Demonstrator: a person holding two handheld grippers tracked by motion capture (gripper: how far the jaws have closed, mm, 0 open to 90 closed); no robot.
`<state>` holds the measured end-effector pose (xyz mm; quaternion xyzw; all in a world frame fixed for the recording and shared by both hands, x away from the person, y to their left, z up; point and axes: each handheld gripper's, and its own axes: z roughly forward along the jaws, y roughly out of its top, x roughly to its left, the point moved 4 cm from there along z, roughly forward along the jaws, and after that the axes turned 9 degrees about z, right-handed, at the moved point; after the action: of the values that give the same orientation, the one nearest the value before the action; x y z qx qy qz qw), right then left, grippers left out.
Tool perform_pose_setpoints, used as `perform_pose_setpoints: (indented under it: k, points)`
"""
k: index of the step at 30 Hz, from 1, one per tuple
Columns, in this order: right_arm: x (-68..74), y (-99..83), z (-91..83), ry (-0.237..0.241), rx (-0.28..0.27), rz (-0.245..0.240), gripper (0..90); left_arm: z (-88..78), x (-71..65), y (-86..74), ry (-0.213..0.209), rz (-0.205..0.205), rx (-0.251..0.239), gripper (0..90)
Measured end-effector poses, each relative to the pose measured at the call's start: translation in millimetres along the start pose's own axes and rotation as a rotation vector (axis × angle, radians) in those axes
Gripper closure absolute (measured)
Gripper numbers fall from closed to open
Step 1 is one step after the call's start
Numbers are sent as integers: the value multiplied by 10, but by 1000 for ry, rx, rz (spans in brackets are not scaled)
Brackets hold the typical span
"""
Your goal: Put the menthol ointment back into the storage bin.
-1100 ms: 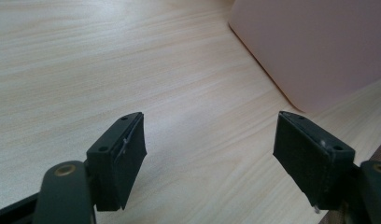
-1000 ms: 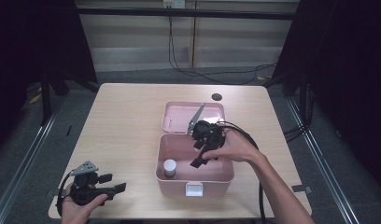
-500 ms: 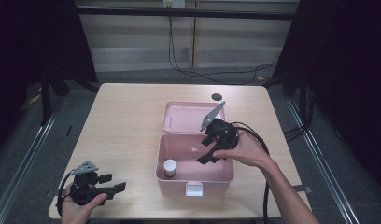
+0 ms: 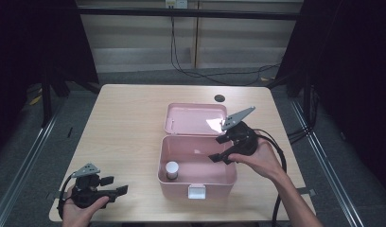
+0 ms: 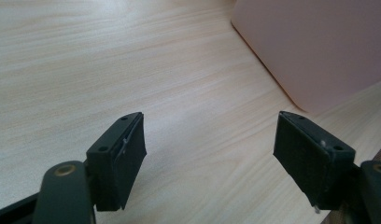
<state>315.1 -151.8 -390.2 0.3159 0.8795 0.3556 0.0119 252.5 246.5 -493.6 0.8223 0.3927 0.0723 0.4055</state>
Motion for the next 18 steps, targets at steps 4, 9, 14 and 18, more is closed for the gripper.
perform_pose_setpoints:
  k: [4,9,14,18]
  points:
    - [-9,-75,-72,-17,-36,34,270,-3,-1,0,-2,1,0,248]
    - [-13,-169,-144,-35,-79,60,269,-4,0,0,-1,-2,-1,248]
    - [-19,-258,-210,-50,-162,80,271,-11,1,1,2,-6,-7,248]
    - [-20,-350,-258,-50,-194,99,271,-16,3,1,1,-4,-8,247]
